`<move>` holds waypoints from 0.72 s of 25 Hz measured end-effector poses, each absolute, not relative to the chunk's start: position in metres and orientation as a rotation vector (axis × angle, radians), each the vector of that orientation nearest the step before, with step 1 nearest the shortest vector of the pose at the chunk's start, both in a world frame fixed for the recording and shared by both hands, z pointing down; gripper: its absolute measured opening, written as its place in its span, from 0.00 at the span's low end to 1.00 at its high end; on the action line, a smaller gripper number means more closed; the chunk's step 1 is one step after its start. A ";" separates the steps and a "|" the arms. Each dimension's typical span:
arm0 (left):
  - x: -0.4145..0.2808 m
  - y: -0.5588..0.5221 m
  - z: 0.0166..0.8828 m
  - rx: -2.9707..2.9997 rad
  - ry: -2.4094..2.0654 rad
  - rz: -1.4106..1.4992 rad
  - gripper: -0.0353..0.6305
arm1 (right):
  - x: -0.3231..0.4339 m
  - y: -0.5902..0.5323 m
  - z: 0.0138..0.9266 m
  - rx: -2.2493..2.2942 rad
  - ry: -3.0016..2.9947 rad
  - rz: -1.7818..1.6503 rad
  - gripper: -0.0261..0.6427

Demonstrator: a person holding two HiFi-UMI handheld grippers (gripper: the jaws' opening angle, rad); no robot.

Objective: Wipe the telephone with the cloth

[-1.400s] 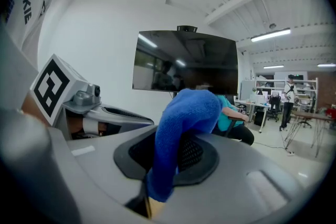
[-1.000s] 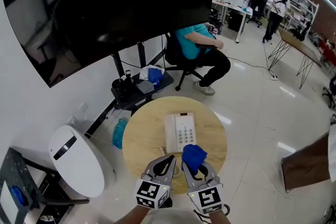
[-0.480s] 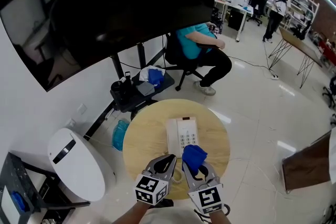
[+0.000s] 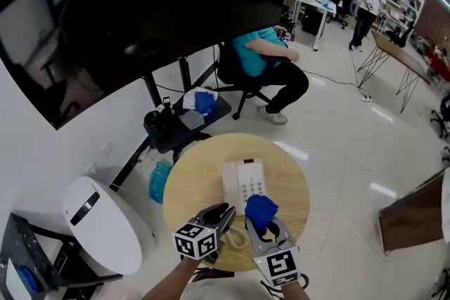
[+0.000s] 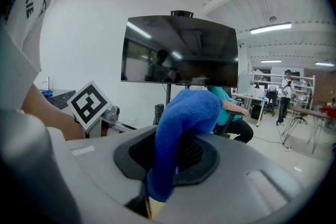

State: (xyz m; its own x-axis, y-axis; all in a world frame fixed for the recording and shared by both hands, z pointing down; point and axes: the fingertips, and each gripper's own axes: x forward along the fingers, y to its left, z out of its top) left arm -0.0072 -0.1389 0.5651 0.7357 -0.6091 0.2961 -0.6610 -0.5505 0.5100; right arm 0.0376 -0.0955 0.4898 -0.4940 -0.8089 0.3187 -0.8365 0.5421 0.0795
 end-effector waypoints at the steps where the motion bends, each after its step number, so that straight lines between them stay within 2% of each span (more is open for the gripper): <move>1: -0.008 -0.143 0.570 2.307 -0.934 0.100 0.20 | 0.038 -0.097 0.491 1.363 -2.461 0.127 0.13; 10: -0.016 -0.179 0.617 2.203 -0.805 0.058 0.26 | 0.033 -0.116 0.502 1.370 -2.429 0.152 0.13; 12: -0.017 -0.188 0.627 2.189 -0.779 0.058 0.31 | 0.032 -0.122 0.503 1.373 -2.422 0.154 0.13; 18: -0.018 -0.210 0.654 2.127 -0.716 0.048 0.34 | 0.028 -0.134 0.508 1.378 -2.413 0.158 0.13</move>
